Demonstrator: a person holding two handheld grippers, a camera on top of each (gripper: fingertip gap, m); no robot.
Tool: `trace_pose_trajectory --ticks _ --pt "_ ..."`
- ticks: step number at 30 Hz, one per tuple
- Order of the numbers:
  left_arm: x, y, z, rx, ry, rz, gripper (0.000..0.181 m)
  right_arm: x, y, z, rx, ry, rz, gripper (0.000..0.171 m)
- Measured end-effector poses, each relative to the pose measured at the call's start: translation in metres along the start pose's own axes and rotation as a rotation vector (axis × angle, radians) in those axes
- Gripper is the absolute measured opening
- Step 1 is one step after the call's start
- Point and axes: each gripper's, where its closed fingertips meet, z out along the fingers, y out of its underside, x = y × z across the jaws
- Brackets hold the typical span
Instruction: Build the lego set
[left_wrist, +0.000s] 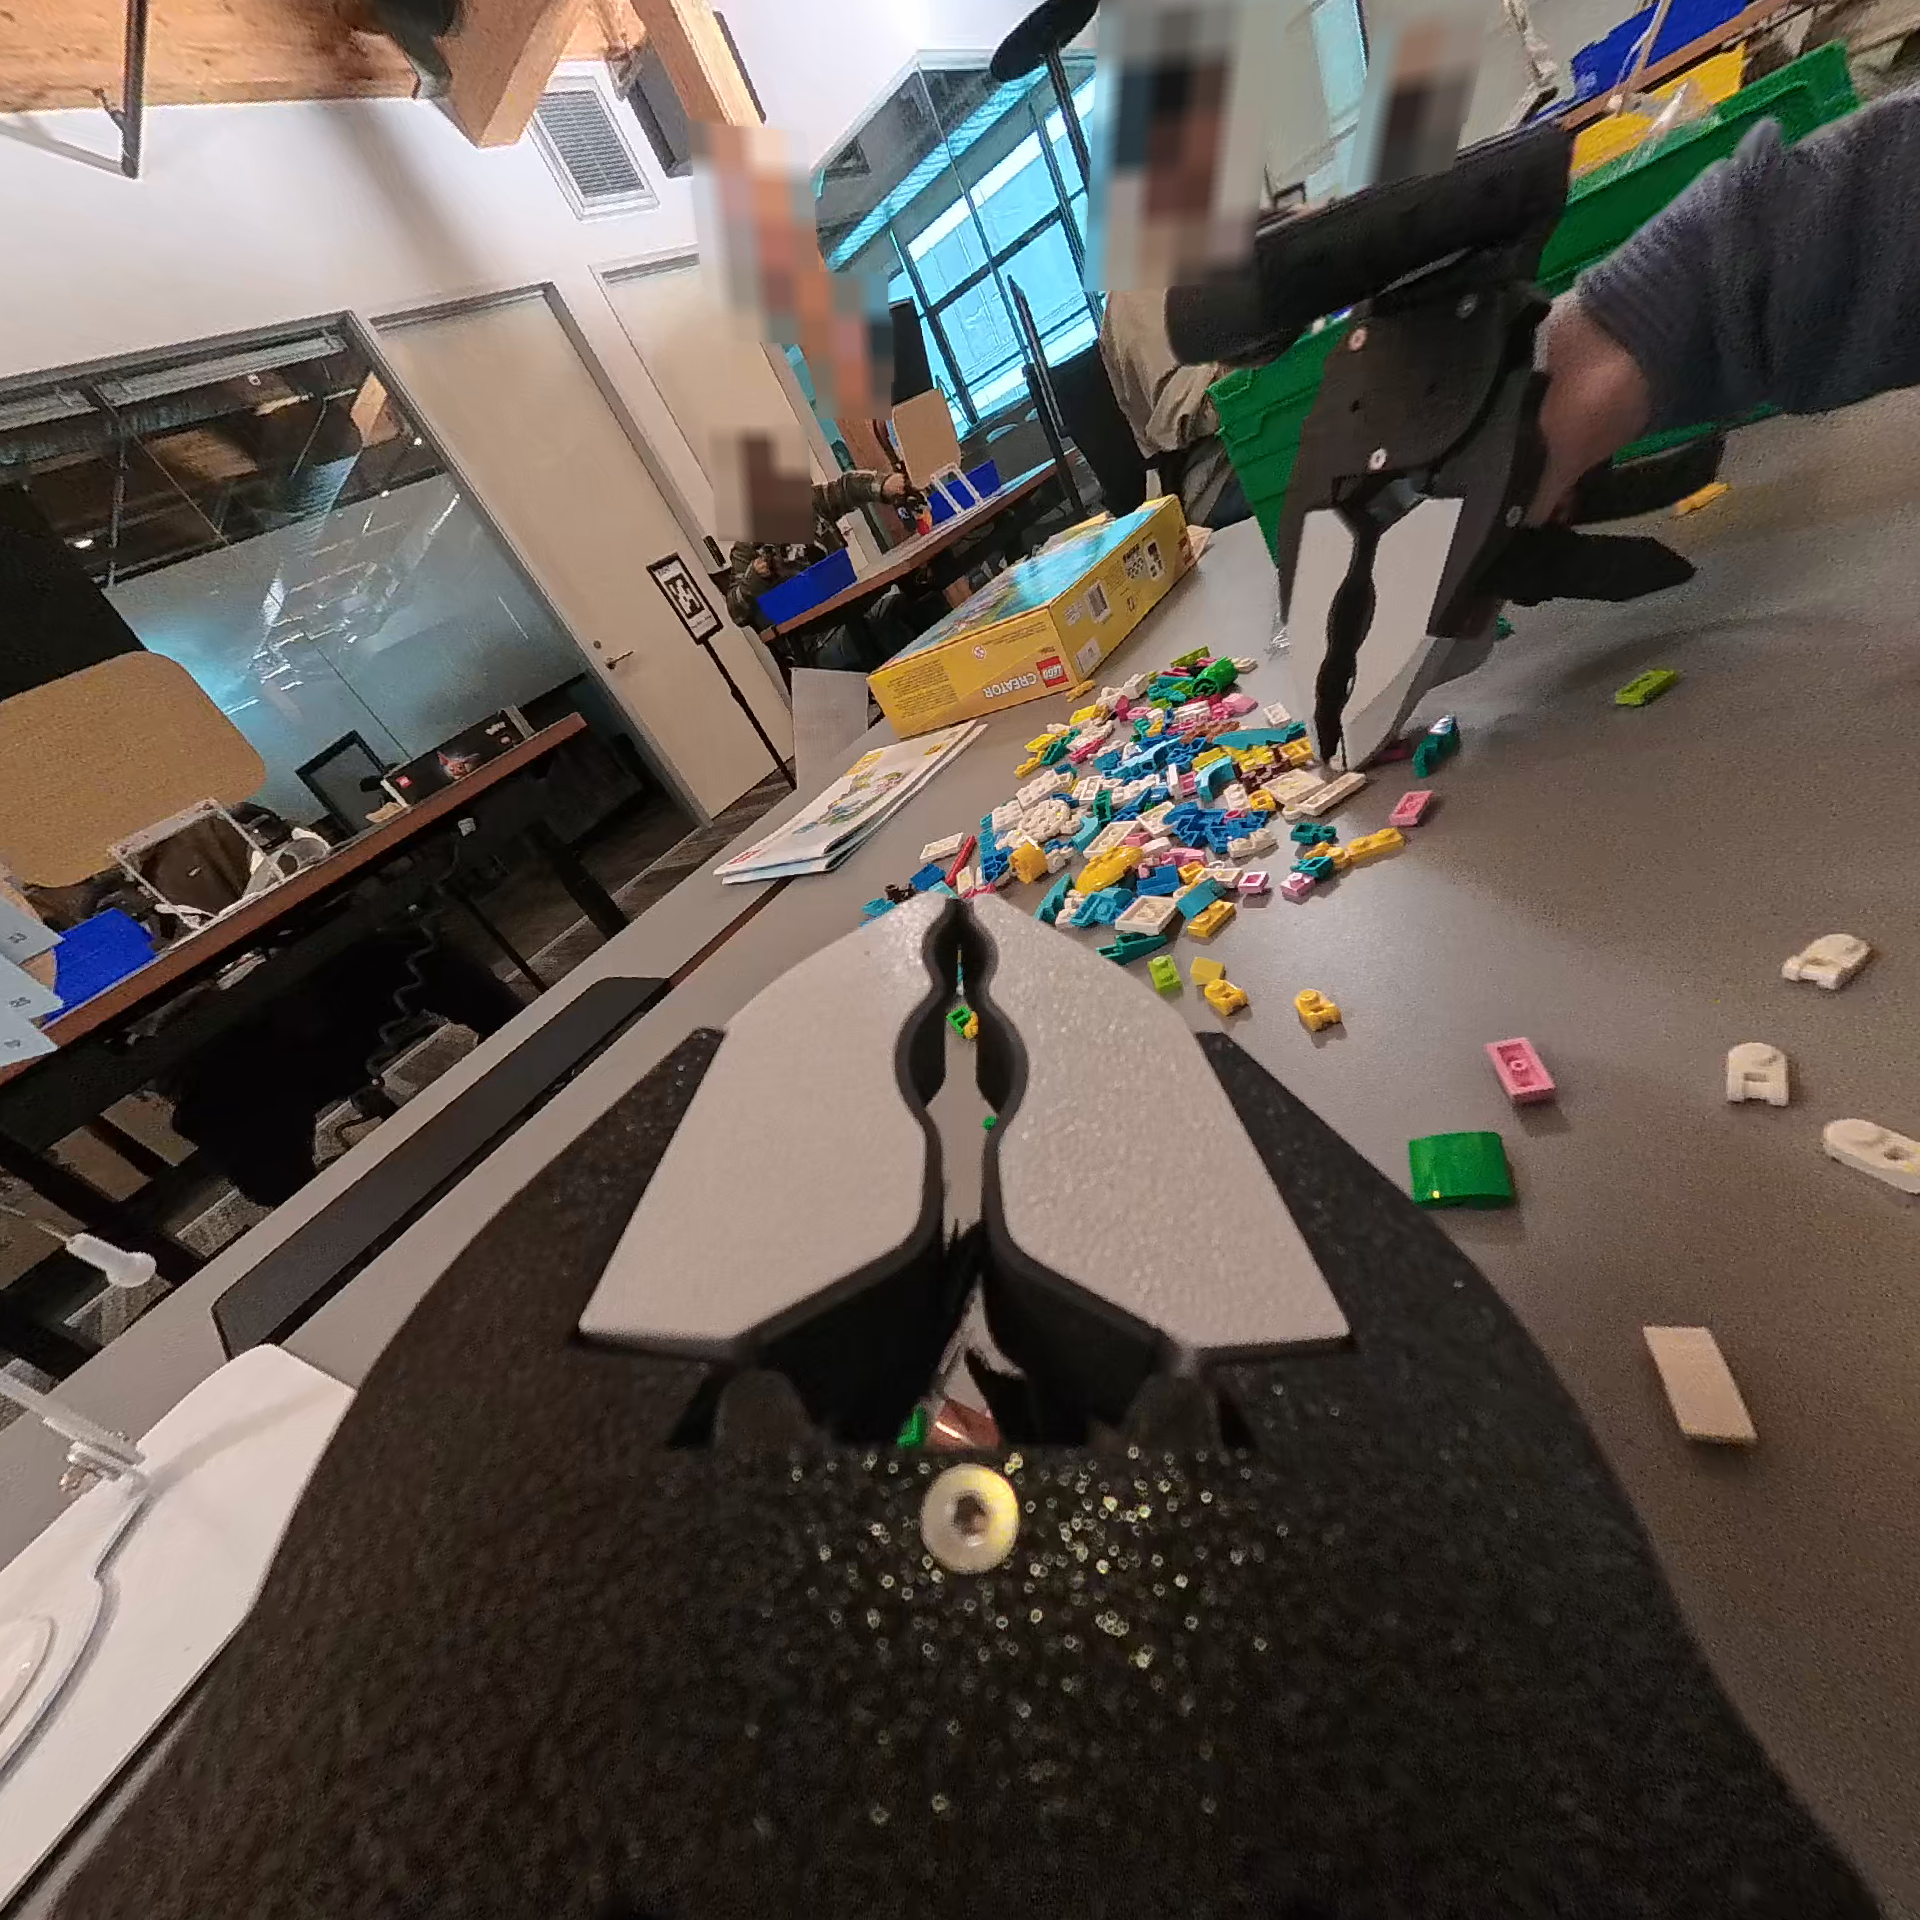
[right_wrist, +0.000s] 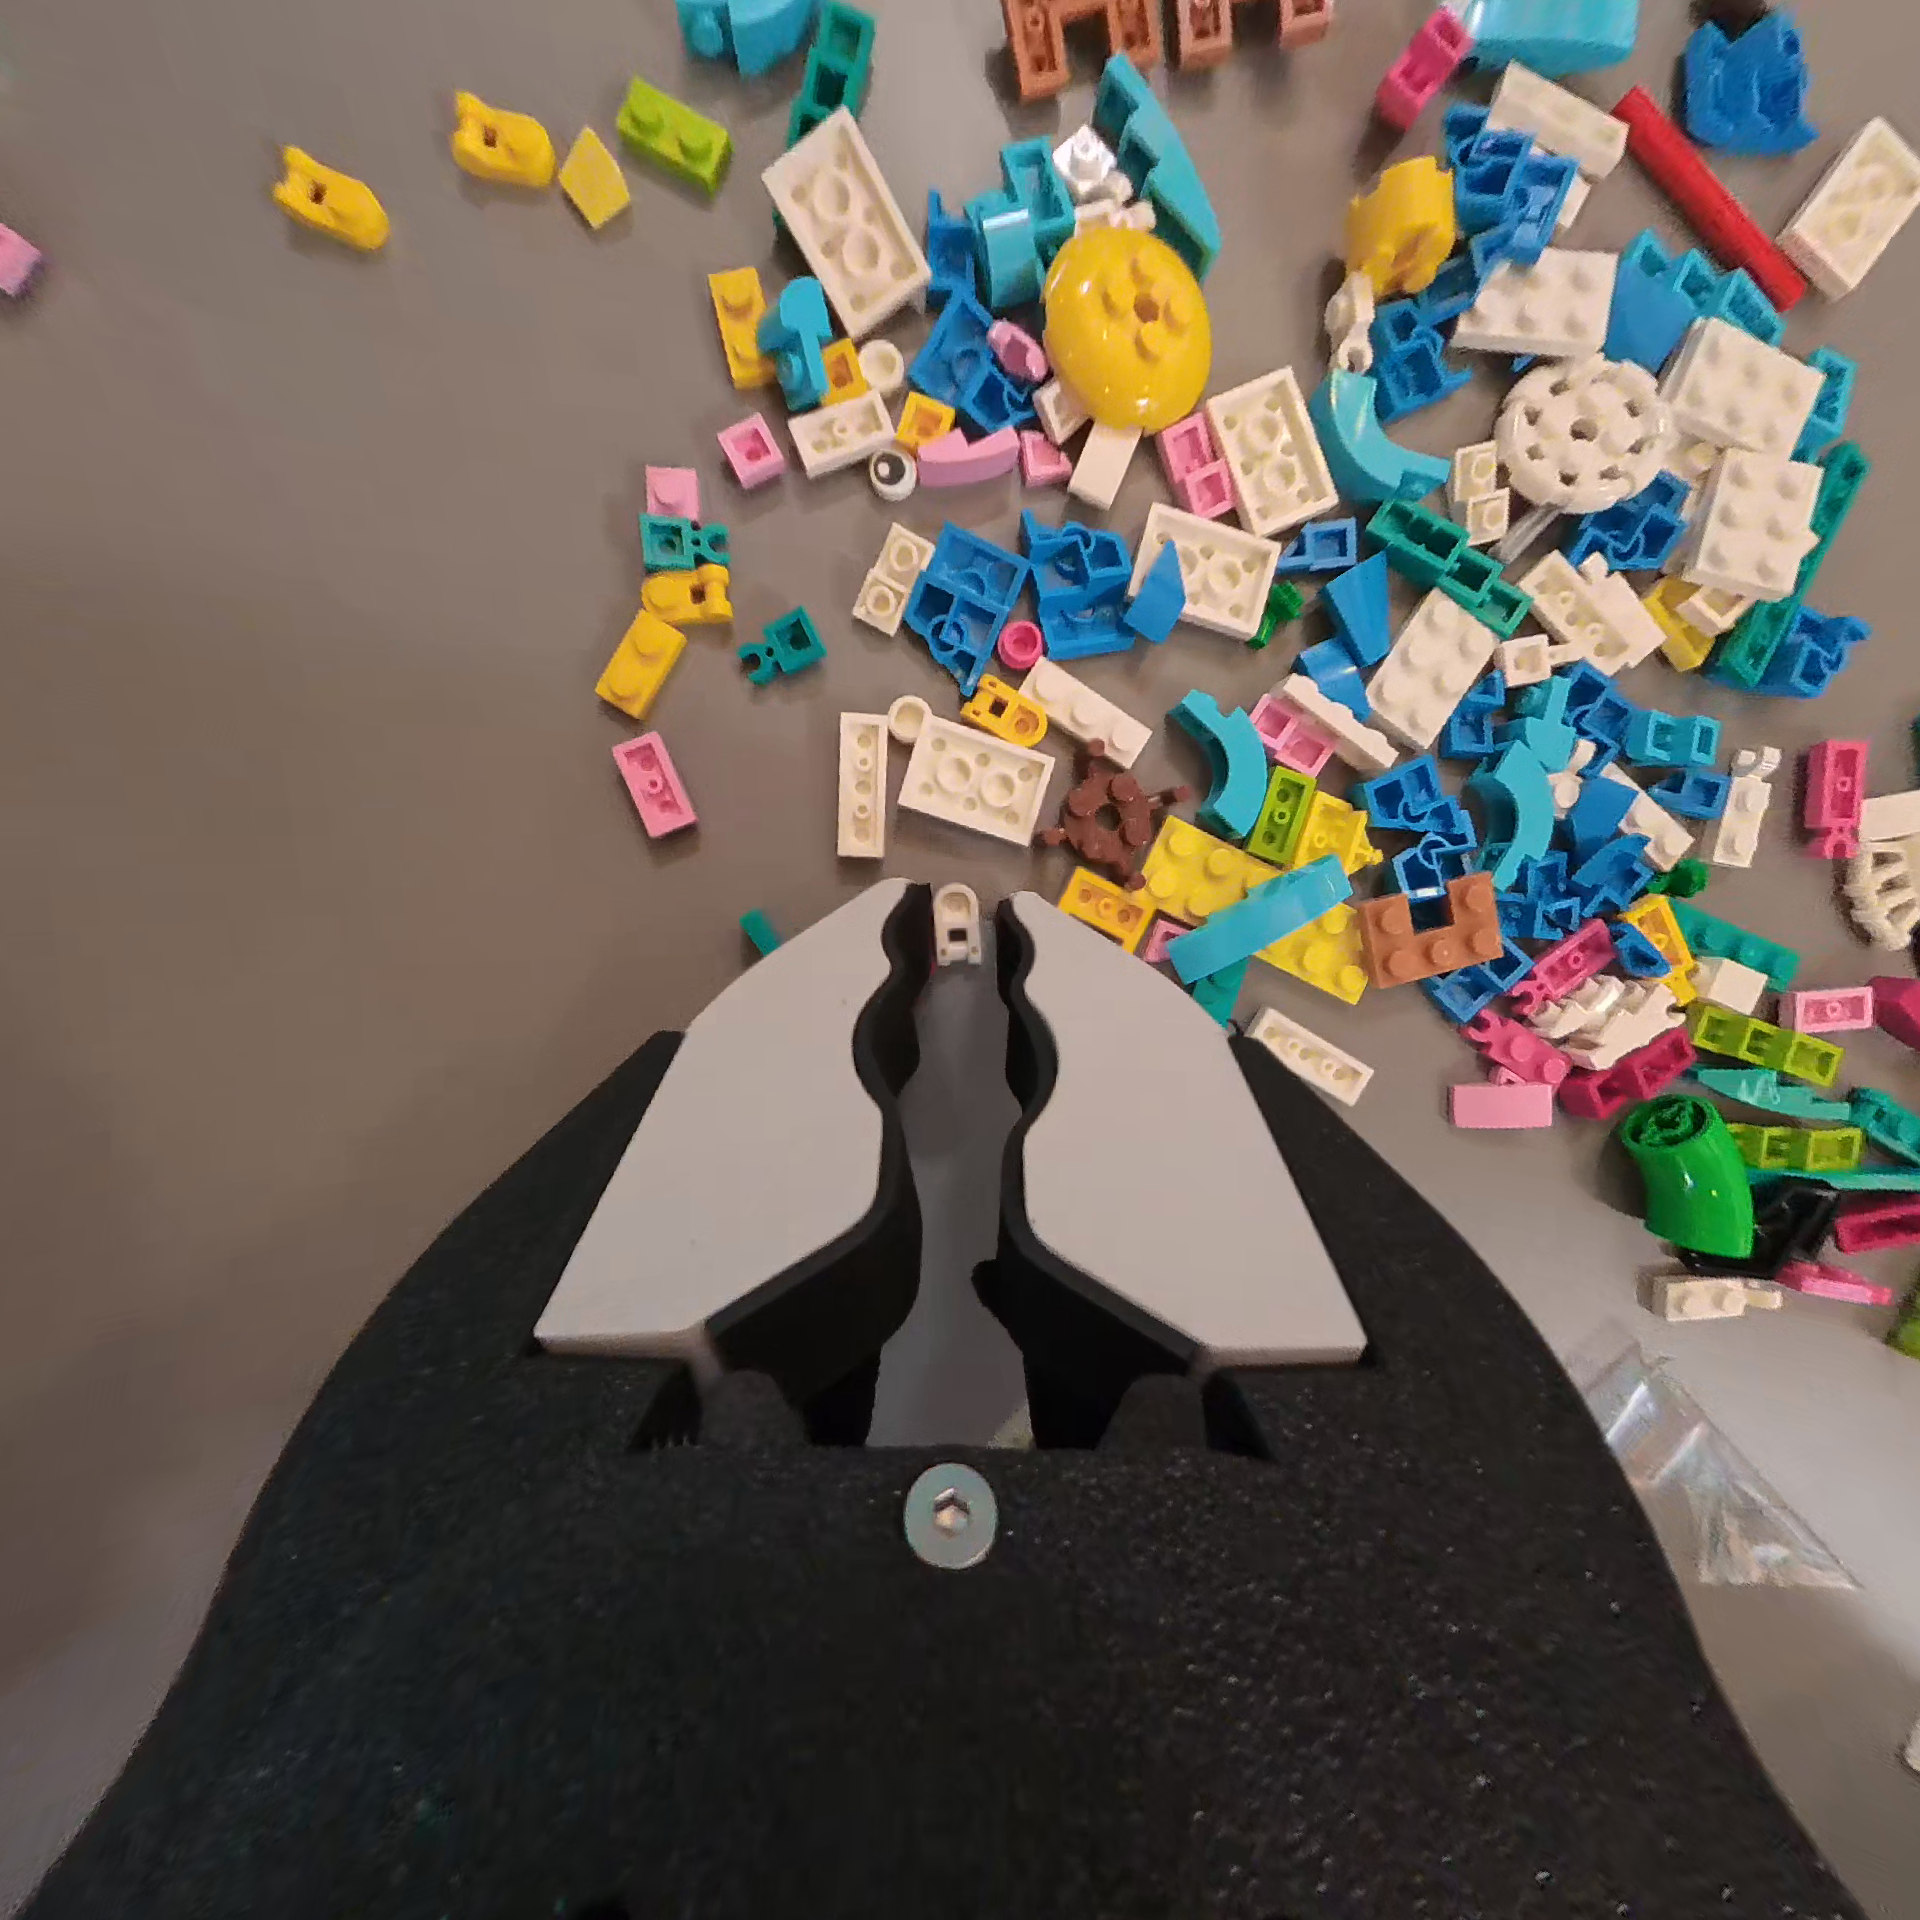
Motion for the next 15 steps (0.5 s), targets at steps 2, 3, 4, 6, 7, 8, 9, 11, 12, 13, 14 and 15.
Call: trace_pose_trajectory --ticks 2,3,4,6,7,8,9,11,12,13,14,15 --pt "0.0 0.0 0.0 -0.001 0.001 0.0 0.0 0.0 0.001 0.0 -0.047 -0.021 0.008 0.01" --pt "0.0 0.0 0.0 -0.001 0.001 0.0 0.0 0.0 0.001 0.0 -0.063 -0.025 0.008 0.007" --pt "0.0 0.0 0.0 -0.001 0.001 -0.001 0.0 0.001 0.002 -0.001 -0.075 -0.023 0.001 0.007" --pt "0.0 0.0 0.0 -0.001 0.001 0.0 0.0 0.002 -0.001 -0.003 -0.068 -0.002 -0.016 0.007" --pt "0.0 0.0 0.0 -0.001 0.001 -0.001 0.0 0.0 -0.005 -0.007 -0.045 0.003 -0.019 0.007" --pt "0.0 0.0 0.0 0.0 0.0 -0.001 0.0 -0.004 -0.011 -0.011 -0.008 -0.002 -0.019 0.007" --pt "0.0 0.0 0.0 0.001 0.0 -0.001 0.0 -0.012 -0.019 -0.015 0.043 -0.02 -0.027 0.007" --pt "0.0 0.0 0.0 0.001 0.001 -0.001 0.0 -0.04 -0.035 -0.024 0.147 -0.084 -0.077 0.007" --pt "0.0 0.0 0.0 0.001 0.002 -0.001 0.0 -0.058 -0.042 -0.026 0.183 -0.117 -0.109 0.007" --pt "0.0 0.0 0.0 0.001 0.002 -0.002 0.0 -0.076 -0.046 -0.027 0.206 -0.147 -0.146 0.007" --pt "0.001 0.0 0.0 0.001 0.003 -0.003 0.0 -0.094 -0.049 -0.026 0.219 -0.172 -0.185 0.007" --pt "0.001 -0.001 0.0 0.002 0.004 -0.004 0.0 -0.111 -0.051 -0.024 0.222 -0.188 -0.225 0.007"
